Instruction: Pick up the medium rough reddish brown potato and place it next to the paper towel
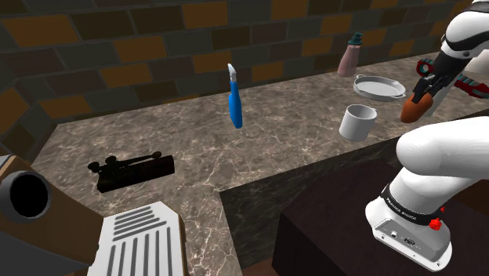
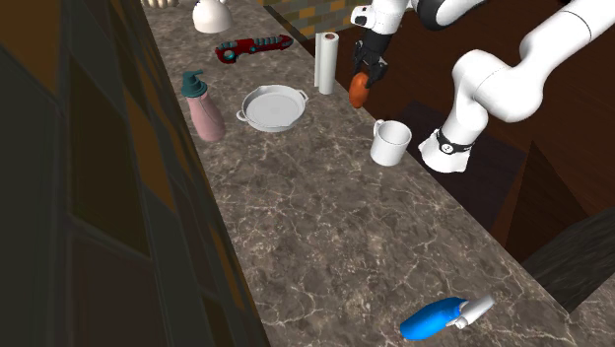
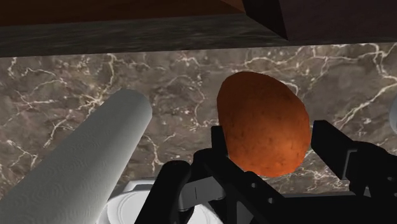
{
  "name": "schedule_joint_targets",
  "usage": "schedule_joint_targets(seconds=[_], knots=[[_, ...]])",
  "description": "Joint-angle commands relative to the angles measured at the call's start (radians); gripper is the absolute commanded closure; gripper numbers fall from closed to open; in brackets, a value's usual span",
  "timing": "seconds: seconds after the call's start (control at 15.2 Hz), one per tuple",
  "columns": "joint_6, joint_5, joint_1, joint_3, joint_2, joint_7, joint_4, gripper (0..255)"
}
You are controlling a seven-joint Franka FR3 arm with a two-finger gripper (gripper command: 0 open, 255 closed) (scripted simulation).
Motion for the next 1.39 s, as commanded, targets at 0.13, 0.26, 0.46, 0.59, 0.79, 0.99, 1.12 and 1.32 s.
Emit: schedule_joint_targets(seconds=[0.13, 0.26, 0.46, 0.59, 0.79, 0.99, 1.12, 1.32], knots=[[0.063, -0.025, -0.003, -0.031, 0.026, 0.004, -0.037, 255], [0.096, -0.038, -0.005, -0.047, 0.041, 0.006, -0.054, 255], [0.148, -0.057, -0.006, -0.072, 0.069, 0.008, -0.079, 255], [0.184, -0.07, -0.006, -0.089, 0.09, 0.01, -0.094, 255], [0.233, -0.087, -0.005, -0.113, 0.121, 0.012, -0.112, 255], [0.233, -0.086, -0.006, -0.112, 0.121, 0.012, -0.112, 255], [0.233, -0.086, -0.006, -0.112, 0.121, 0.012, -0.112, 255], [0.232, -0.085, -0.007, -0.113, 0.121, 0.01, -0.111, 0]])
